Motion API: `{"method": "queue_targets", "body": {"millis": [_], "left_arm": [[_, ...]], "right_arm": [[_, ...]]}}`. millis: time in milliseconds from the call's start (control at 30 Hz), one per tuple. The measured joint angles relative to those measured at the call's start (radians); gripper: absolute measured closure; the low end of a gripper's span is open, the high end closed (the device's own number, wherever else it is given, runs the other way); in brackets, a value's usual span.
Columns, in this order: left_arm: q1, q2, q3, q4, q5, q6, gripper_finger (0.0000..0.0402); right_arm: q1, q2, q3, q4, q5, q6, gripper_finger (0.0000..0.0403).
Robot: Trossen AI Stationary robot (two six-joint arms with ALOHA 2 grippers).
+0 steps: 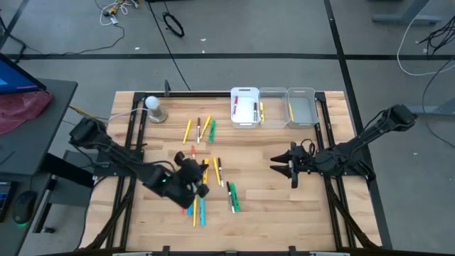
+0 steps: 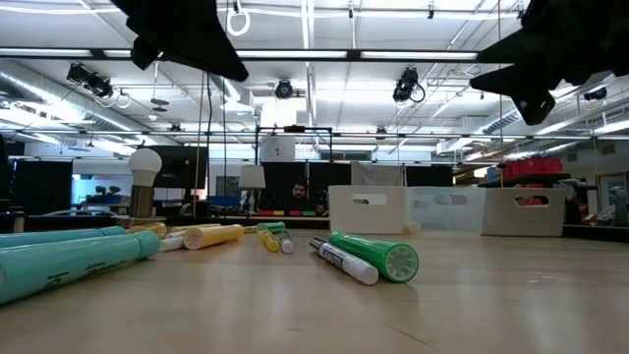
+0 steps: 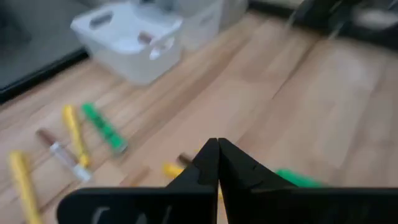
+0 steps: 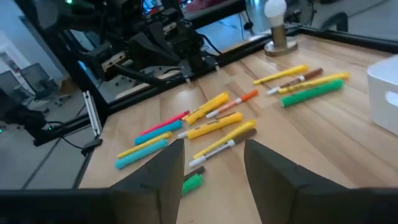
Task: Pick & Place Markers
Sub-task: Put the top green highlighter pen into the transparent bin
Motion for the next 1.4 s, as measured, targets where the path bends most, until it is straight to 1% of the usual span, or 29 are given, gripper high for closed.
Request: {"method": "queue_targets", "body": {"millis": [100, 167, 233, 267, 367, 400, 467, 600, 667, 733, 833, 933, 1033, 1200, 1400], "left_arm": [[-0.025, -0.024, -0.103, 0.229, -0.084, 0.055, 0.0395], [-0.024, -0.024, -0.156, 0.338, -0.146, 0.064, 0.0397], [-0.005, -0.013, -0.187, 0.435, -0.184, 0.065, 0.0396], [0.009, -0.005, -0.193, 0.467, -0.195, 0.064, 0.0395], [0.075, 0.013, -0.199, 0.476, -0.187, 0.027, 0.0383], [0.111, 0.021, -0.197, 0.480, -0.169, -0.006, 0.0378], [0.188, 0.033, -0.198, 0.472, -0.093, -0.075, 0.0367], [0.367, 0.070, -0.198, 0.468, 0.139, -0.091, 0.0334], [0.449, 0.088, -0.198, 0.471, 0.264, -0.087, 0.0309], [0.522, 0.108, -0.198, 0.470, 0.359, -0.085, 0.0281], [0.603, 0.147, -0.197, 0.474, 0.436, -0.111, 0.0242], [0.658, 0.193, -0.197, 0.474, 0.499, -0.112, 0.0220], [0.686, 0.237, -0.197, 0.472, 0.524, -0.117, 0.0218], [0.695, 0.291, -0.197, 0.475, 0.517, -0.119, 0.0236], [0.672, 0.329, -0.194, 0.479, 0.441, -0.118, 0.0278]], "right_arm": [[0.000, 0.074, 0.000, 0.083, 0.000, -0.043, 0.0234], [-0.006, 0.127, 0.000, 0.136, 0.000, -0.057, 0.0234], [-0.009, 0.180, 0.000, 0.190, 0.000, -0.061, 0.0234], [-0.010, 0.202, 0.000, 0.211, 0.000, -0.061, 0.0234], [-0.010, 0.259, 0.000, 0.276, 0.000, -0.062, 0.0234], [-0.010, 0.270, 0.000, 0.284, 0.000, -0.062, 0.0234], [-0.010, 0.291, 0.000, 0.306, 0.000, -0.062, 0.0234], [-0.010, 0.303, 0.000, 0.312, 0.000, -0.066, 0.0234], [-0.010, 0.303, 0.000, 0.311, 0.000, -0.057, 0.0234], [-0.009, 0.303, 0.000, 0.311, -0.003, -0.052, 0.0234], [-0.009, 0.303, 0.000, 0.310, -0.005, -0.050, 0.0234], [-0.009, 0.303, 0.000, 0.309, -0.008, -0.043, 0.0234], [-0.009, 0.303, 0.000, 0.308, -0.008, -0.043, 0.0234], [-0.015, 0.303, 0.000, 0.309, -0.008, -0.052, 0.0234], [-0.015, 0.303, 0.000, 0.309, -0.008, -0.048, 0.0234]]}}
